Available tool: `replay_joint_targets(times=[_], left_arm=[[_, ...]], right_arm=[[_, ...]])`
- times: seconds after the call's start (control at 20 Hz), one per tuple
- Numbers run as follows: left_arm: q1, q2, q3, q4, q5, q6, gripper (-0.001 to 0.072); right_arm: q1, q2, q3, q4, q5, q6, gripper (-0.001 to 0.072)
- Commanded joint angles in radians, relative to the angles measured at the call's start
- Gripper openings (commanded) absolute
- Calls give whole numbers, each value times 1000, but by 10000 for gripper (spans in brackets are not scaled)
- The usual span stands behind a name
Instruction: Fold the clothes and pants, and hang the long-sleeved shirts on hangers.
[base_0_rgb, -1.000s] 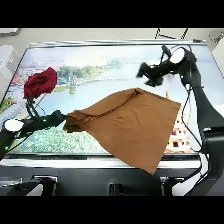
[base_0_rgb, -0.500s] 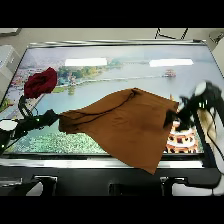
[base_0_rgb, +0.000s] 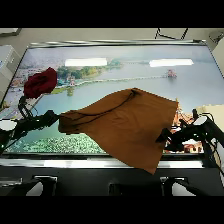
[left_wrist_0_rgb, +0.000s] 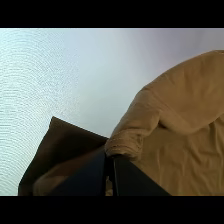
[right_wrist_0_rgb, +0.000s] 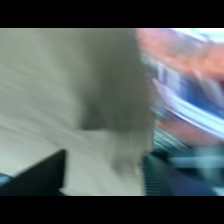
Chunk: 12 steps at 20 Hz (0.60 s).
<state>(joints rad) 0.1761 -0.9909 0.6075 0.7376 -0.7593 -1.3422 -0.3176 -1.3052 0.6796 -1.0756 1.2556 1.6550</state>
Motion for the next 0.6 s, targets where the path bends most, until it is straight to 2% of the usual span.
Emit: replay_joint_targets(times=[0.0,0.05,0.1,0.2,0.35,0.45,0.55], left_arm=[[2,0,0,0,-7,1,27],[2,0,0,0,-7,1,27],[2,0,0,0,-7,1,27],[1,0,0,0,-9,0,27],[1,-17,-1,1,-26,0,27],[-11,-56,-5,0,-27,-4,27],[-34,-111,-8,-1,-27,-4,27]], right_arm=[[-3,5,-21,70,-223,47,264],[-3,5,-16,101,-268,41,60],[-3,5,5,139,-320,31,36],[-3,5,87,200,-422,20,36],[-3,-1,201,208,-576,72,36],[-3,-31,219,208,-555,76,36],[-3,-74,219,196,-447,49,37]])
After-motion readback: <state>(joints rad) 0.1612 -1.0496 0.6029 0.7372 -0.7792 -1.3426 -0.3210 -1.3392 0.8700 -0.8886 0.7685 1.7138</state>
